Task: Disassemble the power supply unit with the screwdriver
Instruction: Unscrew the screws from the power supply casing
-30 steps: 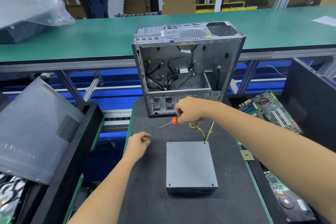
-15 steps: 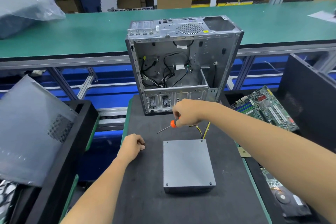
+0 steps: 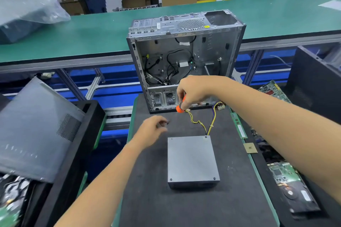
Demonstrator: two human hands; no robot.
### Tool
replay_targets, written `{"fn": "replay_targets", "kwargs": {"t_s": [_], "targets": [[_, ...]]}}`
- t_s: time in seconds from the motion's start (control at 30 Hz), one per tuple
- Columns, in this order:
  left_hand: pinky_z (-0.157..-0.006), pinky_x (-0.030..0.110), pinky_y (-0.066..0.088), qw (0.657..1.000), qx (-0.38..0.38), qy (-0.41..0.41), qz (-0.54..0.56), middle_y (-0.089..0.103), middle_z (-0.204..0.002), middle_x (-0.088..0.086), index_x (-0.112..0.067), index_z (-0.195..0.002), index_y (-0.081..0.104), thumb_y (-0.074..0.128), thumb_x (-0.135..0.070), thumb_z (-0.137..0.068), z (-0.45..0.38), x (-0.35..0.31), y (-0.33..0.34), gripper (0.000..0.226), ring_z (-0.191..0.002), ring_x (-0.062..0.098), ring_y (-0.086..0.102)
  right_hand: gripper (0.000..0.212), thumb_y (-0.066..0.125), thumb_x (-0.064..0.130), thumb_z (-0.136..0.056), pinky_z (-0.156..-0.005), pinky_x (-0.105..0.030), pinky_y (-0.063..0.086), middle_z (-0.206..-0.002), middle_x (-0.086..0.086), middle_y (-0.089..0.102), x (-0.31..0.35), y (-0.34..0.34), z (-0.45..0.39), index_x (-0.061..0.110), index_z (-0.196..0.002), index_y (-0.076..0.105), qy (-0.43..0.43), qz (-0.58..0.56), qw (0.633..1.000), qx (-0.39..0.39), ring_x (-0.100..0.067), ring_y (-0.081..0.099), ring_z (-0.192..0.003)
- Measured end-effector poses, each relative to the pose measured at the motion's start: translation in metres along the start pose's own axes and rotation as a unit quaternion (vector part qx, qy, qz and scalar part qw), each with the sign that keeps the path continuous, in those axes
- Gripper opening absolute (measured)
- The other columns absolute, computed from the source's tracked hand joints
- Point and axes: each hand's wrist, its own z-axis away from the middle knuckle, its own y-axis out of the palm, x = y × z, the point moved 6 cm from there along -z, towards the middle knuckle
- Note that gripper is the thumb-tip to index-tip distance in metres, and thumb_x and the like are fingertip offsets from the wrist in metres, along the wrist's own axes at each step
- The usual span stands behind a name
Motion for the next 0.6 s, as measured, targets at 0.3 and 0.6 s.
{"fn": "replay_targets", "kwargs": {"t_s": [0.3, 0.6], "targets": [[-0.074, 0.025, 0.046, 0.994, 0.093, 0.061, 0.000, 0.068, -0.089, -0.002, -0.009, -0.089, 0.070, 0.061, -0.008, -0.087, -0.011, -0.073, 0.062, 0.009, -0.081, 0.015, 0.059, 0.025, 0.076, 0.035, -0.069, -0.044, -0.018, 0.039, -0.057, -0.001, 0.068, -0.020, -0.016, 0.021, 0.012, -0.073, 0.068, 0.005, 0.019, 0.997, -0.080, -0.006, 0.059, -0.043], [-0.083, 0.037, 0.047, 0.985, 0.133, 0.104, -0.017, 0.066, -0.091, 0.006, -0.004, -0.081, 0.070, 0.064, -0.006, -0.083, -0.017, -0.100, 0.105, 0.007, -0.089, 0.023, 0.060, 0.031, 0.073, 0.030, -0.073, -0.045, -0.025, 0.034, -0.057, -0.011, 0.059, -0.050, 0.000, 0.043, 0.001, -0.067, 0.062, 0.038, 0.036, 0.995, -0.088, -0.023, 0.046, -0.054]]}}
